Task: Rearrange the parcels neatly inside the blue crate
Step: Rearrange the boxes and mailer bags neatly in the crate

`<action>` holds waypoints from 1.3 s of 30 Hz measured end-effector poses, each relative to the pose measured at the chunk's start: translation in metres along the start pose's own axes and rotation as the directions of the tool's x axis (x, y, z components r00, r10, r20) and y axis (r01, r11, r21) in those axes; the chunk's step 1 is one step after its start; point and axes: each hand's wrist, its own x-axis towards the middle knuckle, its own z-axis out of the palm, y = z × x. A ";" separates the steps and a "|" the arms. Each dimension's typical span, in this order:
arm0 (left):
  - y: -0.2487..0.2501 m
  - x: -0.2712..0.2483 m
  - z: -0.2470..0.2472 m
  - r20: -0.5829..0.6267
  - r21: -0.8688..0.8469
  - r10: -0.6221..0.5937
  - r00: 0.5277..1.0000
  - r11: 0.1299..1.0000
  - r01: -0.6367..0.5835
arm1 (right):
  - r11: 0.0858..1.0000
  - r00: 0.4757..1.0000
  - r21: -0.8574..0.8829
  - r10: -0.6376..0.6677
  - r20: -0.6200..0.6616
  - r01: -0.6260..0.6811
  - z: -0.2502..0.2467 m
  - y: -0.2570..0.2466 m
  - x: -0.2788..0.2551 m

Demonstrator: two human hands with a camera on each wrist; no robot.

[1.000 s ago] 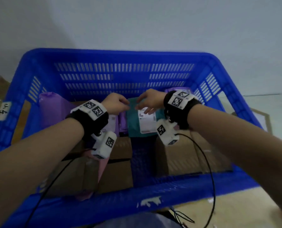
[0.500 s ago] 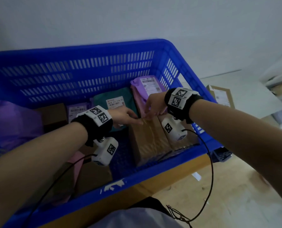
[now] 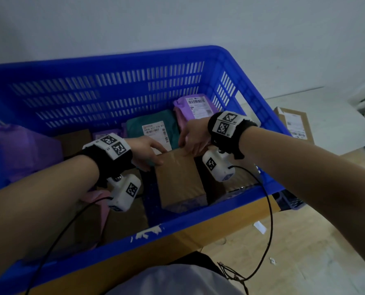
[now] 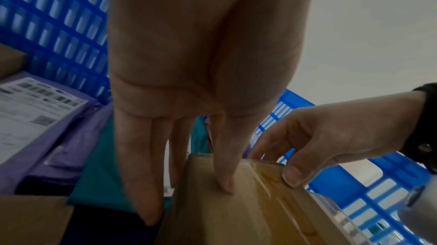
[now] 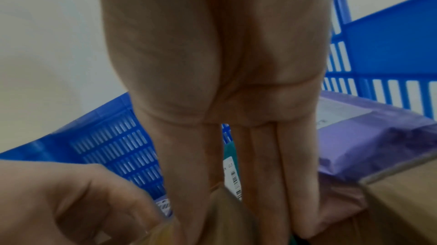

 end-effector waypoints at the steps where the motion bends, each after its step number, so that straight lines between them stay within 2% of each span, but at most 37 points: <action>1: -0.004 0.000 -0.002 0.001 -0.012 -0.013 1.000 1.000 0.013 | 0.999 1.000 0.028 -0.019 0.011 0.019 0.002 -0.003 0.001; 6: -0.017 -0.003 -0.005 -0.008 -0.043 -0.088 0.996 0.995 0.088 | 0.994 0.995 0.069 -0.088 0.043 0.085 0.008 -0.016 0.006; 10: -0.015 -0.013 0.003 0.127 -0.150 -0.153 0.980 0.974 0.172 | 0.991 0.992 0.085 -0.110 0.055 0.105 0.013 -0.023 0.010; 13: -0.011 -0.018 0.007 0.159 -0.192 -0.162 0.974 0.962 0.192 | 0.988 0.988 0.094 -0.127 0.088 0.119 0.015 -0.026 0.010; 19: -0.013 -0.012 0.013 0.063 -0.155 -0.195 0.979 0.967 0.203 | 0.971 0.976 0.209 -0.152 0.159 0.117 0.015 -0.018 0.011; 21: -0.016 -0.009 0.008 0.035 -0.174 -0.210 0.977 0.961 0.213 | 0.971 0.981 0.209 -0.145 0.129 0.116 0.010 -0.014 0.011; 25: -0.030 -0.017 -0.014 0.069 -0.244 -0.215 0.974 0.943 0.226 | 0.990 0.993 0.081 -0.116 -0.012 0.116 -0.009 -0.008 0.002; 31: -0.061 -0.044 -0.054 0.001 -0.454 -0.084 0.996 0.888 0.076 | 0.994 0.990 0.074 -0.069 -0.121 0.079 -0.028 -0.007 -0.012; 35: -0.075 -0.059 -0.073 -0.024 -0.501 0.011 1.000 0.865 -0.022 | 0.970 0.988 0.217 -0.088 -0.127 0.114 -0.031 -0.013 -0.016; 39: -0.082 -0.069 -0.085 -0.054 -0.635 0.130 0.990 0.761 -0.134 | 0.916 0.984 0.370 -0.112 -0.138 0.156 -0.039 -0.022 -0.021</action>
